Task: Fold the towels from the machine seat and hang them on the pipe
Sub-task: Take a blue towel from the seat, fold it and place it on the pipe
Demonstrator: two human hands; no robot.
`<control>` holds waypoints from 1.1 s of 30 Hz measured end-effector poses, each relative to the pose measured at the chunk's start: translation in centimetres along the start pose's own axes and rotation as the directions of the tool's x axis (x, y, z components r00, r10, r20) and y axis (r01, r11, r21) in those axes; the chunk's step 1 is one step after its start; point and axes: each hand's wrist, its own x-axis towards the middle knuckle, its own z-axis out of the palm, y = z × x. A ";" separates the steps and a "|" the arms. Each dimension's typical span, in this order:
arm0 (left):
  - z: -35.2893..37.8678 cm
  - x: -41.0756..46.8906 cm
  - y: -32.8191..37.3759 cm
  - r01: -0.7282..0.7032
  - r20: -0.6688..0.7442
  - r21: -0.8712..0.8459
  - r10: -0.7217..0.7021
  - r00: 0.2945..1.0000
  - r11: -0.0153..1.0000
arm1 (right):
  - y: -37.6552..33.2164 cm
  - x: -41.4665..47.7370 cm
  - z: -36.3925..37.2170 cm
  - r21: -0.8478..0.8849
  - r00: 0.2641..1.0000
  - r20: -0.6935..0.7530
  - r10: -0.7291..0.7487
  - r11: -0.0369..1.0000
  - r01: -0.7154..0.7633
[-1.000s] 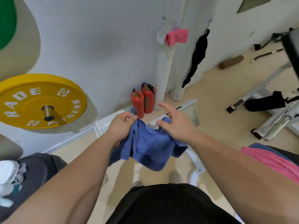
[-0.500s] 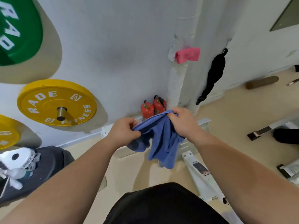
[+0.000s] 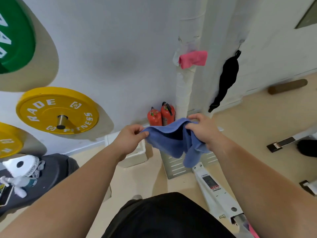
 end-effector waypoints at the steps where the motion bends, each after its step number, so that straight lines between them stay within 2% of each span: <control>1: 0.2 0.4 0.4 0.005 -0.025 -0.025 -0.006 1.000 1.000 | 0.5 0.1 0.0 0.051 0.997 0.051 0.065 0.996 -0.068; 4: 0.8 1.3 1.7 -0.005 -0.080 -0.153 -0.007 0.997 0.988 | 1.4 -0.1 0.3 0.205 0.983 0.087 0.163 0.963 -0.177; 6: 1.5 1.5 2.8 -0.015 -0.084 -0.230 -0.004 0.996 0.973 | 1.0 -0.7 1.1 0.366 0.974 0.102 0.202 0.903 -0.225; 10: 3.5 1.3 4.6 -0.082 0.022 -0.250 0.090 0.996 0.965 | -1.3 -2.1 3.6 0.726 0.968 0.199 0.153 0.641 -0.251; 13: 3.8 1.4 5.1 -0.073 0.067 -0.335 0.101 0.993 0.940 | -2.6 -2.6 4.8 0.827 0.968 0.213 0.130 0.503 -0.250; 16: 3.0 1.6 5.4 -0.032 0.081 -0.466 0.079 0.994 0.884 | -2.9 -2.8 5.4 0.844 0.985 0.166 0.051 0.509 -0.169; 18: 2.7 1.5 5.8 -0.032 0.070 -0.491 0.077 0.995 0.871 | -2.9 -2.6 5.8 0.770 0.993 0.105 -0.044 0.636 -0.053; 20: 2.7 1.4 6.1 -0.028 0.060 -0.499 0.067 0.996 0.866 | -3.1 -2.5 6.2 0.602 0.992 0.023 -0.124 0.794 0.086; 23: 2.7 1.1 6.5 0.006 0.086 -0.524 0.046 0.995 0.852 | -3.8 -2.2 6.2 0.361 0.976 -0.083 -0.203 0.906 0.220; 26: 2.5 0.9 7.2 0.054 0.146 -0.589 0.041 0.988 0.806 | -4.0 -1.7 5.5 0.152 0.921 -0.259 -0.292 0.929 0.338; 28: 2.5 0.6 7.7 0.080 0.192 -0.605 0.047 0.980 0.792 | -3.8 -1.3 5.1 0.023 0.878 -0.347 -0.328 0.933 0.358; 31: 2.6 0.4 7.6 0.090 0.193 -0.551 0.022 0.981 0.830 | -3.8 -1.2 4.3 -0.144 0.837 -0.372 -0.402 0.915 0.376; 33: 2.5 0.5 7.3 0.094 0.164 -0.533 -0.007 0.986 0.841 | -3.9 -1.2 3.7 -0.207 0.812 -0.322 -0.486 0.873 0.441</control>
